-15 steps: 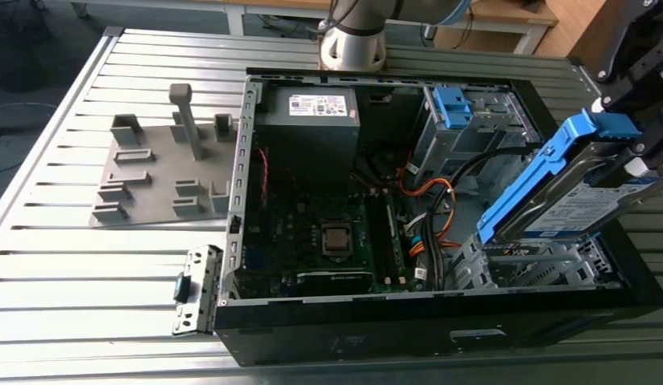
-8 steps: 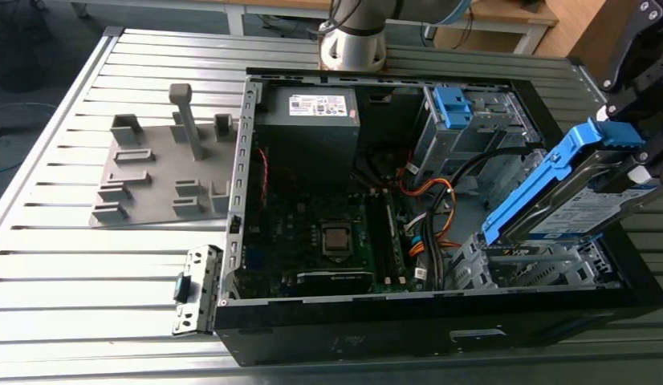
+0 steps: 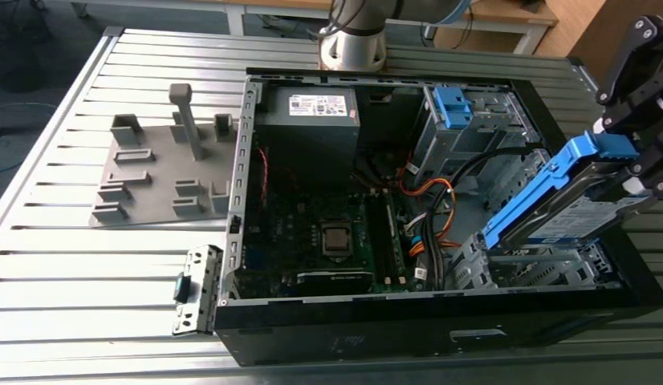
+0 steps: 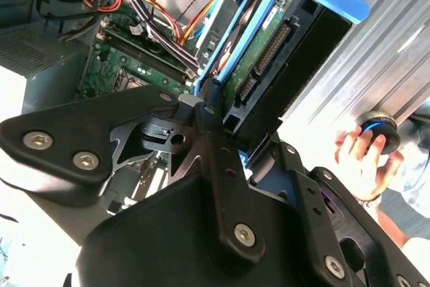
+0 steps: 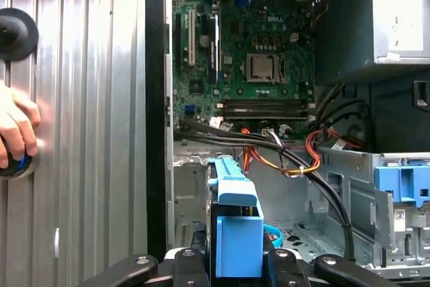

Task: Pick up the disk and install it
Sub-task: 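Pick up the disk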

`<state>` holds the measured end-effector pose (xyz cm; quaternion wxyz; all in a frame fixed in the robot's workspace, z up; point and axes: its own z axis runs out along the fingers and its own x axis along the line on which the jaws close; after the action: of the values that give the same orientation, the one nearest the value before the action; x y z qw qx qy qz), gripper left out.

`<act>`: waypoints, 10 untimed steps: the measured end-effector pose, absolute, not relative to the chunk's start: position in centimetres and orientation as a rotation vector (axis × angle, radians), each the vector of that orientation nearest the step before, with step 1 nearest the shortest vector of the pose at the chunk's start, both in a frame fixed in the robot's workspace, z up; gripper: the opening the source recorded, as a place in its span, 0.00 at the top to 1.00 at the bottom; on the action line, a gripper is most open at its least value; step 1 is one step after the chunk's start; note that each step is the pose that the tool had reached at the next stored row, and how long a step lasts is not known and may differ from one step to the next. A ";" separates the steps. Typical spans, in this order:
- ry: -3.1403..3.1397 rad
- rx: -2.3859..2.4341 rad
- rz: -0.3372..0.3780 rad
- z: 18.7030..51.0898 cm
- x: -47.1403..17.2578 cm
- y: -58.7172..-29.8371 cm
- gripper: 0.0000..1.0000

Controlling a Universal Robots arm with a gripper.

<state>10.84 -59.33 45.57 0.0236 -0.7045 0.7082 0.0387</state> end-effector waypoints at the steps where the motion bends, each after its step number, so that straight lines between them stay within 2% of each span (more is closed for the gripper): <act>1: 2.191 -2.180 0.122 45.4 10.9 -59.3 0.64; 10: 2.204 -2.158 0.129 44.5 11.5 -59.4 0.64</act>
<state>11.46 -59.35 44.45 0.0270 -0.6988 0.7136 0.0417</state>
